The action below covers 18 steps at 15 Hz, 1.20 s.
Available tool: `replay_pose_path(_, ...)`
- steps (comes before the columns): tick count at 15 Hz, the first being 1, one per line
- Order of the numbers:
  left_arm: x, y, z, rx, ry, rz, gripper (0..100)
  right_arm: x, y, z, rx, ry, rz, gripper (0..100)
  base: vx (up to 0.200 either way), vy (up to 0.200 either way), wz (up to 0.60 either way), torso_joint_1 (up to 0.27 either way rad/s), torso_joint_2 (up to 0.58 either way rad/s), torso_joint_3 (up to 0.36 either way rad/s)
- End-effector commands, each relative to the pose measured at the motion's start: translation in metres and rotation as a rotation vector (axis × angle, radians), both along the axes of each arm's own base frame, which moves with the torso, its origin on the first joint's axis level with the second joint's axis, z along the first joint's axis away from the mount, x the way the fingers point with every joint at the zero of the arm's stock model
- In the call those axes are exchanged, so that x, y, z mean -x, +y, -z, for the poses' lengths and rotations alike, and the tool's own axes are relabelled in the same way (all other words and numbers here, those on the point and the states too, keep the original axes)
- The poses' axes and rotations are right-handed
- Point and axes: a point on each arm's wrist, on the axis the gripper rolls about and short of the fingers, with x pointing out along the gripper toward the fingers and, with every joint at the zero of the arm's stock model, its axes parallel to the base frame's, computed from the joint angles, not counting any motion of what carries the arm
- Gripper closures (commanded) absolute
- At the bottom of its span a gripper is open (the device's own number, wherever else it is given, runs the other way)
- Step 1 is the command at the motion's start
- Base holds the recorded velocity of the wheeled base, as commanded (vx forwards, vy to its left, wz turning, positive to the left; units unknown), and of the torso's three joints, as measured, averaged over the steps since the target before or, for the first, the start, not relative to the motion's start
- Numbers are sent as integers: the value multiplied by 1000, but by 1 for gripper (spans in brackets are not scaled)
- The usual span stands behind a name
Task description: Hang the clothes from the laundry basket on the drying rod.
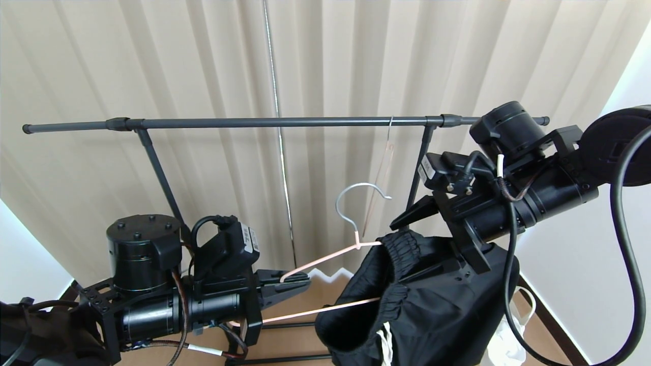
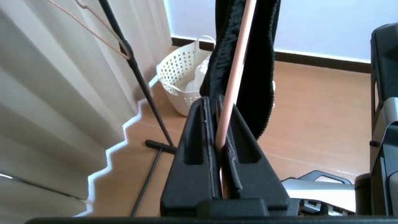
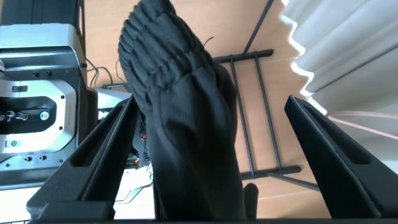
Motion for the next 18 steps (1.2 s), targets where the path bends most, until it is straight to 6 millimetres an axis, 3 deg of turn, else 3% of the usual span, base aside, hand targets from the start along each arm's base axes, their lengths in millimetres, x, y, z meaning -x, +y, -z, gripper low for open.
replay_pose_path(1,0,0,0,-1,1,0,100,0,1,-1,-2,-4,-2,0,0,0,0,0,0,0)
replay_pose_path(5,0,-1,0,1,-1,5,100,0,1,-1,-2,-4,-4,0,0,0,0,0,0,0)
replay_pose_path(6,0,-1,0,2,-2,5,100,1,1,-1,-2,-4,-6,100,0,0,0,0,0,0)
replay_pose_path(18,-1,-1,-2,15,-32,1,100,7,-1,-8,-11,-22,-6,100,0,0,0,0,0,0)
